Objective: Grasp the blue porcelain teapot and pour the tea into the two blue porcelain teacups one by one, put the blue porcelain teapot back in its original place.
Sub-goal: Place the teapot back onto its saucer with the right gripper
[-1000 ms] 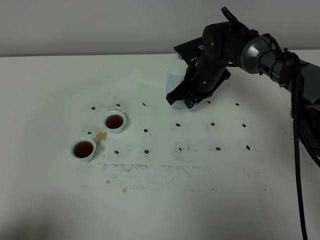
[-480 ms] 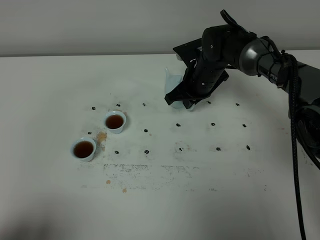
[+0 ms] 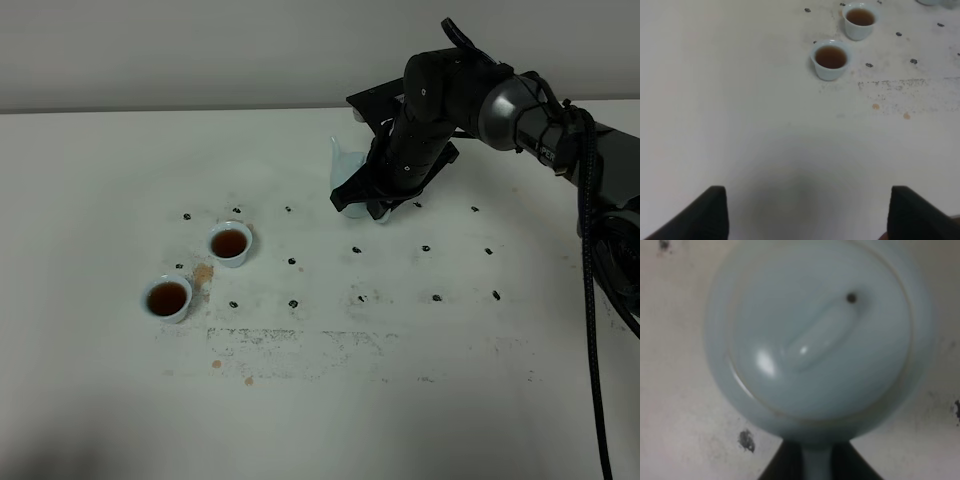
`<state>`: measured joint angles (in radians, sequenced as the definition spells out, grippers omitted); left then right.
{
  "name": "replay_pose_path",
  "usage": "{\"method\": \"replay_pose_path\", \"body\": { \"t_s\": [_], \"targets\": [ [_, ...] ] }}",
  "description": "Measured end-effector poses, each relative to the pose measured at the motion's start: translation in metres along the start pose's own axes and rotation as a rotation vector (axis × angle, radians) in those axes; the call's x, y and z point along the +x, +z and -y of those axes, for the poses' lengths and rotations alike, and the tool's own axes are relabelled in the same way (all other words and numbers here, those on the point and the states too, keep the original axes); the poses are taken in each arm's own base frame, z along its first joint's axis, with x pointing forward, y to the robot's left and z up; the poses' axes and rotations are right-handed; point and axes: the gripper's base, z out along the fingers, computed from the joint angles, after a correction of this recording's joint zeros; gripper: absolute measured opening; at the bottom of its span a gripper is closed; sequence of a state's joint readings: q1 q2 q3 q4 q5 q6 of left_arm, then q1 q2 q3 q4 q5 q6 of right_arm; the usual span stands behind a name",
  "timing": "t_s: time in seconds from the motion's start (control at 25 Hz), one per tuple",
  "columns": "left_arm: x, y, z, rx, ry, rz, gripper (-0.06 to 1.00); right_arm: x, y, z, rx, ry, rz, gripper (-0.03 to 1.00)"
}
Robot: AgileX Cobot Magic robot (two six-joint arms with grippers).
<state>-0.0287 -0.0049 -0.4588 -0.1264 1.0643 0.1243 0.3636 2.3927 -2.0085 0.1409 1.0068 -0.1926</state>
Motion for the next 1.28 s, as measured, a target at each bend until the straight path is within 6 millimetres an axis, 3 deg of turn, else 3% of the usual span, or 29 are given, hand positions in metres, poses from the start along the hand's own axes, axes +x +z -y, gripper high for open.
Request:
{"method": "replay_pose_path", "body": {
  "t_s": [0.68, 1.28],
  "targets": [
    [0.0, 0.0, 0.0, 0.0, 0.0, 0.0, 0.63, 0.0004, -0.0003, -0.0018, -0.019, 0.01, -0.006, 0.07],
    [0.0, 0.0, 0.0, 0.0, 0.0, 0.0, 0.63, 0.001, -0.0003, -0.0025, -0.027, 0.014, -0.012, 0.3]
  ]
}}
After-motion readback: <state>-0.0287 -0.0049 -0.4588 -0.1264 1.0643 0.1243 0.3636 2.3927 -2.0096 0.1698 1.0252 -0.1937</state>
